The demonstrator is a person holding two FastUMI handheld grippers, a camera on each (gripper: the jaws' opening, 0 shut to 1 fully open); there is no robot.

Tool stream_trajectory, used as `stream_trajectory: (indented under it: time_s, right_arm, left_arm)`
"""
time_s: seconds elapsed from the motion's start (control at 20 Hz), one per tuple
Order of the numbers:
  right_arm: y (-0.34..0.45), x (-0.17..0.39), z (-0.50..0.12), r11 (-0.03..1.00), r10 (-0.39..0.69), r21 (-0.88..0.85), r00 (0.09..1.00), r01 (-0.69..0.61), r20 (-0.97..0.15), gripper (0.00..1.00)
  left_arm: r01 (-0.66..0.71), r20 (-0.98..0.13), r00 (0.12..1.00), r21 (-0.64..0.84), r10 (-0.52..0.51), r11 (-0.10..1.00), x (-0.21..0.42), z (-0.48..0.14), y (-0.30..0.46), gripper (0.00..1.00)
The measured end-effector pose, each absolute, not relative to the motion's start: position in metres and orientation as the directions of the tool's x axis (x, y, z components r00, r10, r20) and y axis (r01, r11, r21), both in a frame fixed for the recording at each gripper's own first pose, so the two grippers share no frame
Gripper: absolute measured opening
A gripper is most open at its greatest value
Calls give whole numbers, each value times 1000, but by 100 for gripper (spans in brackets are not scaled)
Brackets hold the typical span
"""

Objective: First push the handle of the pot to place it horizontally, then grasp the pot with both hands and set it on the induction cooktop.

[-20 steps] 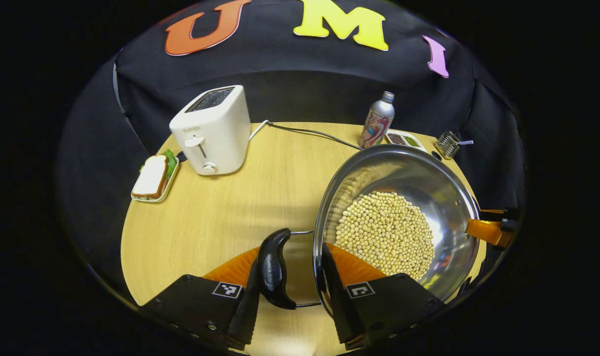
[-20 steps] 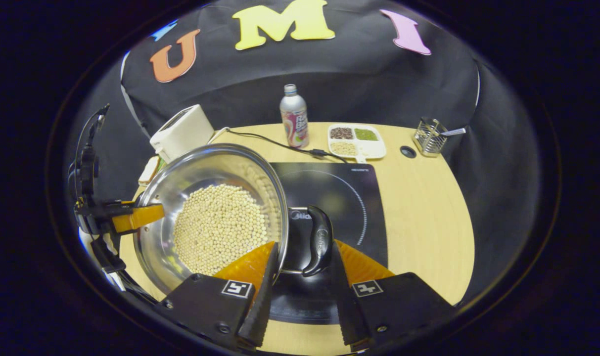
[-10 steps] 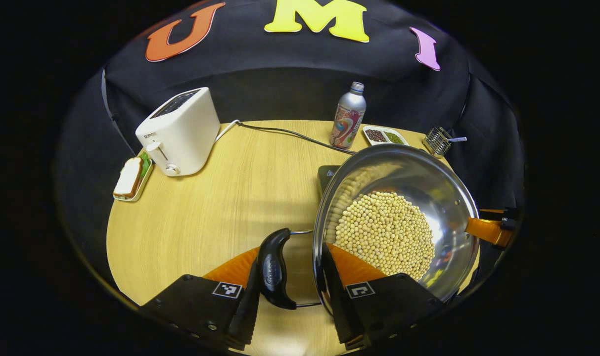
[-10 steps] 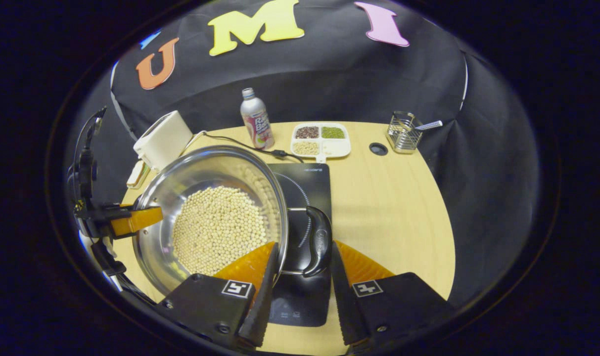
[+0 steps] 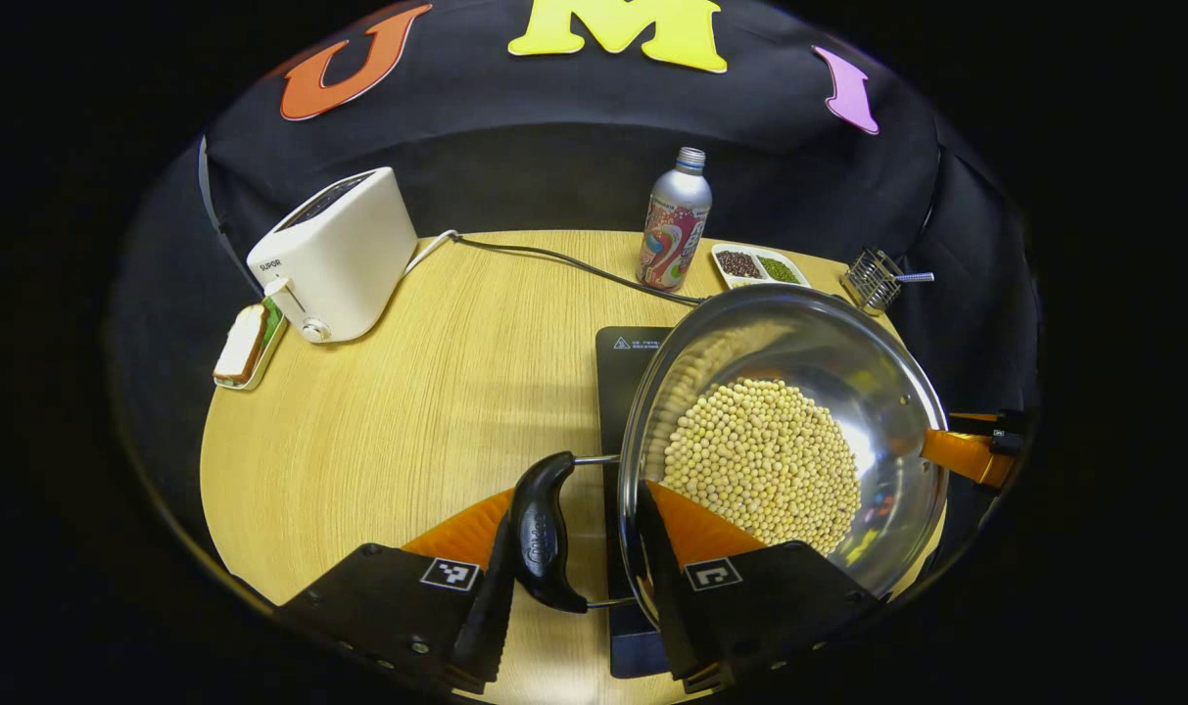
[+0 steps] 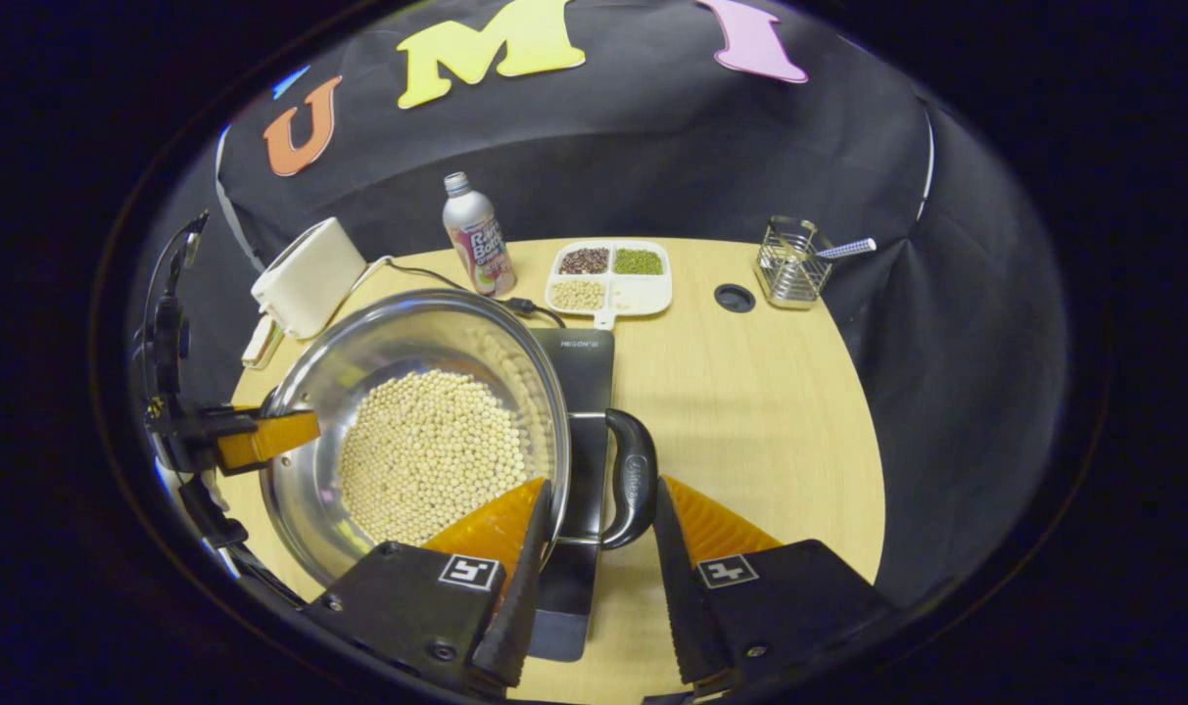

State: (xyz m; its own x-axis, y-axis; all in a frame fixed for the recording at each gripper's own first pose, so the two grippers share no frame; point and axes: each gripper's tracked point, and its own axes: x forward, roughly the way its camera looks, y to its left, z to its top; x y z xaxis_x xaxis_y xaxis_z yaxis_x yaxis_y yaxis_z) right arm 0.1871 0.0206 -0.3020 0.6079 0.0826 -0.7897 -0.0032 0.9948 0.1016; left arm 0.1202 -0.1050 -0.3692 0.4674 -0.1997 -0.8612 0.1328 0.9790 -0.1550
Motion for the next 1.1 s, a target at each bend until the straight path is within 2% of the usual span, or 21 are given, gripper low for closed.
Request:
stream_trajectory:
  time_s: [0.15,0.2,0.25,0.3,0.4,0.45,0.55,0.6,0.65,1.1]
  right_arm:
    - [15,196,-308,995,85,99,607,-9,-790,58]
    - [13,198,-308,996,84,92,611,-17,-787,58]
    - [13,199,-308,996,84,91,610,-19,-788,58]
    - [12,200,-308,995,88,103,606,-11,-791,58]
    - [11,199,-308,993,98,120,615,-5,-782,58]
    - [10,200,-308,993,98,117,617,-10,-781,58]
    - [8,201,-309,992,99,123,625,-4,-775,58]
    - [8,203,-310,992,98,126,630,0,-770,58]
    - [7,203,-309,992,96,127,633,3,-768,58]
    - [6,201,-312,993,59,110,659,35,-749,58]
  left_arm:
    - [127,-862,466,-160,-201,979,124,-372,-107,70]
    - [125,-863,463,-162,-202,979,124,-373,-108,61]
    - [124,-862,464,-167,-206,978,125,-375,-108,61]
    - [126,-860,466,-169,-208,978,126,-375,-109,70]
    - [124,-857,470,-171,-210,977,127,-376,-110,70]
    - [126,-857,469,-173,-213,977,127,-376,-112,61]
    - [131,-855,474,-169,-211,977,128,-376,-114,61]
    - [128,-852,479,-171,-212,977,130,-377,-114,66]
    - [129,-850,482,-172,-213,977,130,-376,-116,61]
    - [163,-843,488,-165,-225,973,135,-377,-119,62]
